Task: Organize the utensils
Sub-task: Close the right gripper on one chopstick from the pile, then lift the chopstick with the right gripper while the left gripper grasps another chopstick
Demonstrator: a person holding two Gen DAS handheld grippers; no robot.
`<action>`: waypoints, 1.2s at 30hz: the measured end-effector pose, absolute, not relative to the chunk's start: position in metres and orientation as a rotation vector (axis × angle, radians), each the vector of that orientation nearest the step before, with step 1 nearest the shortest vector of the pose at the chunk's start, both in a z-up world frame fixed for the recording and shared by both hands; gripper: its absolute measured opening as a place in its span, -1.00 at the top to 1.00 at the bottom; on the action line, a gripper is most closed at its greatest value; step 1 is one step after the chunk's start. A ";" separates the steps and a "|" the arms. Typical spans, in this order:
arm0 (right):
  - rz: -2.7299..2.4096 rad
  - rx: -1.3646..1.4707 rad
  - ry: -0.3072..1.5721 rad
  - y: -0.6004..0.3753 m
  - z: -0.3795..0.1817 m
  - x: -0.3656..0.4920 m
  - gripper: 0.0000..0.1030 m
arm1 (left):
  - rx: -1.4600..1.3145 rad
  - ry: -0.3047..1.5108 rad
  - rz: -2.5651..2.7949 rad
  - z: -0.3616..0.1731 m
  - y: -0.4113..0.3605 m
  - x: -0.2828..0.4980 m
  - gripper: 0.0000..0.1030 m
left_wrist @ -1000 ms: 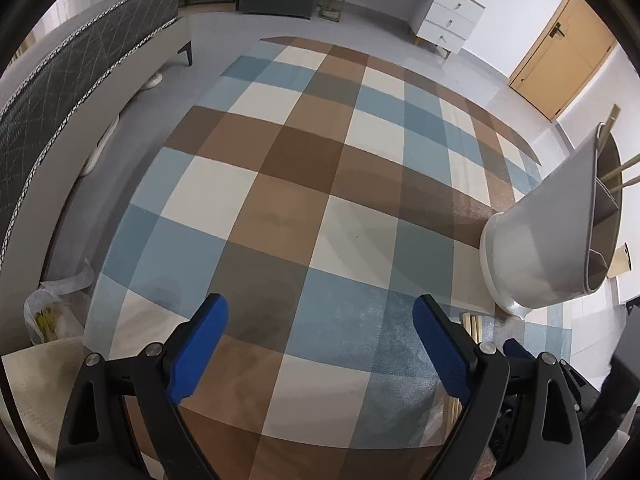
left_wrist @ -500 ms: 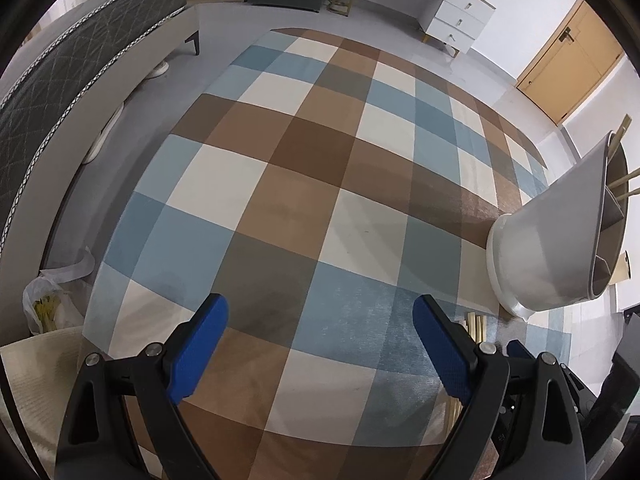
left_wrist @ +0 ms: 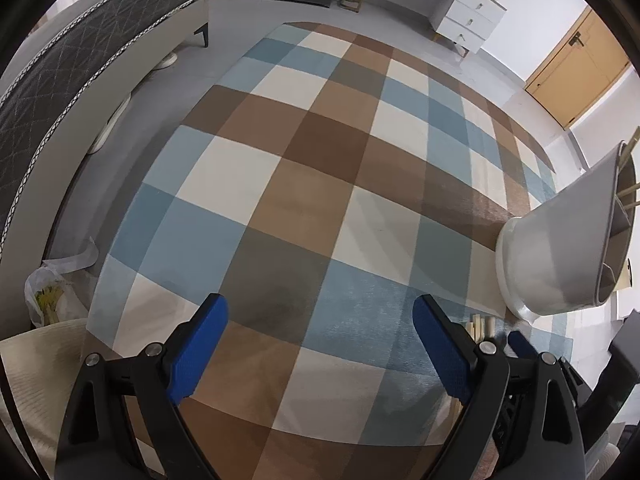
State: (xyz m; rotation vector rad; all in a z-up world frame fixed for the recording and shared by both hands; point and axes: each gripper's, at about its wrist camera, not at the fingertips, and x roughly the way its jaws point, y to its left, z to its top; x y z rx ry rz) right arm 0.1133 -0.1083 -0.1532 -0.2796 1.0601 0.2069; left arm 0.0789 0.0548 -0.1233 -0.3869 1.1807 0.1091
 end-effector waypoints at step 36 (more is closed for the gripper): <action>0.191 0.638 0.774 -0.263 -0.075 0.081 0.89 | -0.098 1.256 -0.109 -0.151 -0.049 0.046 -0.76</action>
